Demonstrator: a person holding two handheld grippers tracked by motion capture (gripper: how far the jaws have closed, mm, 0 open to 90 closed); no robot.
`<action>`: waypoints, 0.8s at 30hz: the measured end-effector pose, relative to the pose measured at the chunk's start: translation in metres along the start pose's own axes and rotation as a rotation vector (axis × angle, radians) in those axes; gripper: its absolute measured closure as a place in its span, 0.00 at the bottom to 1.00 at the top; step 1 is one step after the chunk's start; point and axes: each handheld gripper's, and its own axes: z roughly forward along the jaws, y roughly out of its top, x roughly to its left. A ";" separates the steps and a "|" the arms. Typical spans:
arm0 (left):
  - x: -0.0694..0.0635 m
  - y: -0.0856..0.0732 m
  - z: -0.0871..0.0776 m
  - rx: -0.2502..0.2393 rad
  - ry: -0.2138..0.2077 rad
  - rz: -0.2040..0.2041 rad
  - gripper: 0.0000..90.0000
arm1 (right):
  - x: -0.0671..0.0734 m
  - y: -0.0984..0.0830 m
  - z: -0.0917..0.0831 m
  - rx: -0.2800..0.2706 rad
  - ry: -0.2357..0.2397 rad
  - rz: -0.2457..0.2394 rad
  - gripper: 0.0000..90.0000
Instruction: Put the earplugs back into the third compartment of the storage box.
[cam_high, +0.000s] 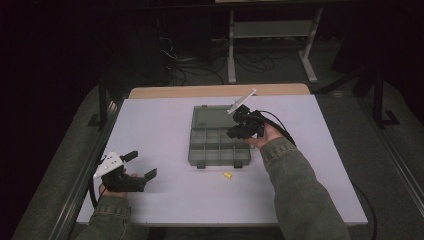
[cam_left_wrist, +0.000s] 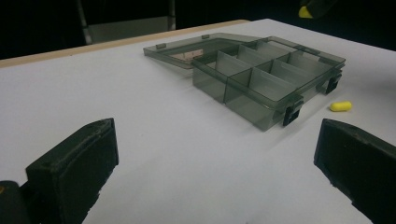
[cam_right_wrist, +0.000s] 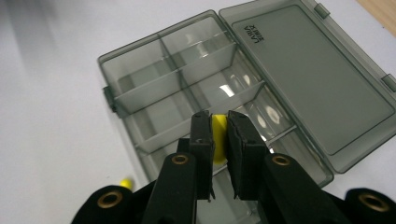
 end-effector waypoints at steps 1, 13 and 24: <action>0.000 0.000 0.000 0.000 -0.001 -0.001 0.00 | -0.004 0.002 0.006 0.015 -0.004 0.006 0.88; 0.000 0.000 0.001 0.004 -0.014 -0.003 0.00 | -0.025 0.003 0.042 0.080 0.004 0.071 0.88; -0.001 0.000 0.001 0.002 -0.015 -0.003 0.00 | -0.027 0.003 0.061 0.105 -0.003 0.072 0.78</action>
